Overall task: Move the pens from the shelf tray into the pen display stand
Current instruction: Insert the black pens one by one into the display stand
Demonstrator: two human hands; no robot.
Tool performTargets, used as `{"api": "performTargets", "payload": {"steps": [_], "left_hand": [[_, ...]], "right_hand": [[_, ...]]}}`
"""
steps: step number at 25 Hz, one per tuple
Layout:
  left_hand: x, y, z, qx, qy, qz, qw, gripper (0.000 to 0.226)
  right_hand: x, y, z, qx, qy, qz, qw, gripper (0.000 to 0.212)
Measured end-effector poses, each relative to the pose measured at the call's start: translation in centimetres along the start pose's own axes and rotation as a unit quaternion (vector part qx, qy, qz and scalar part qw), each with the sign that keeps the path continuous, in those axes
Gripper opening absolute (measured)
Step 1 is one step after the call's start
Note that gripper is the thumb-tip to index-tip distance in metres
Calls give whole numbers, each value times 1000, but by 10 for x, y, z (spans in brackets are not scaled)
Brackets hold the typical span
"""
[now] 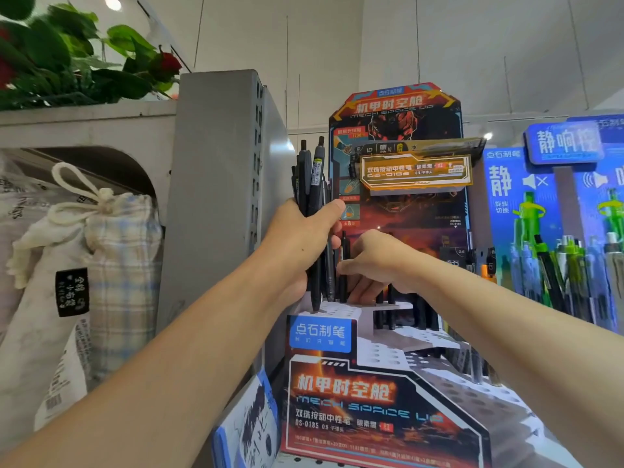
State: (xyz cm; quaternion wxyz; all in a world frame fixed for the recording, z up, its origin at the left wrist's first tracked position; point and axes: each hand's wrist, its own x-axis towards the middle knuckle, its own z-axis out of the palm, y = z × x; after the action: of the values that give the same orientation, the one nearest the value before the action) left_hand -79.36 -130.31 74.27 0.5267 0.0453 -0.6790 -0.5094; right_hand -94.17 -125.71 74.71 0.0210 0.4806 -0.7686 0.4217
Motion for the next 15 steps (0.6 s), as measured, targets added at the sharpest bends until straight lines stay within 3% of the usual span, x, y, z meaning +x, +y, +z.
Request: {"api": "performTargets", "payload": {"steps": [8,10,12,15], "left_hand": [[1,-1,0,-35,-16,-23,999,16],[3,-2,3,-34,-13,-33,999,22],[4,-3,6,-36,2,-52,998,29],[5,-5,11,-35,0,-81,996,33]], "right_hand": [[-16,-15,-19,-47,37,-36,998,31],[-26,-23,-36,84,-24,-82,993,25],[-37,-25,-46,229,-124,-94,961,17],[-47,-18,-42,276,-188,-86,939,29]]}}
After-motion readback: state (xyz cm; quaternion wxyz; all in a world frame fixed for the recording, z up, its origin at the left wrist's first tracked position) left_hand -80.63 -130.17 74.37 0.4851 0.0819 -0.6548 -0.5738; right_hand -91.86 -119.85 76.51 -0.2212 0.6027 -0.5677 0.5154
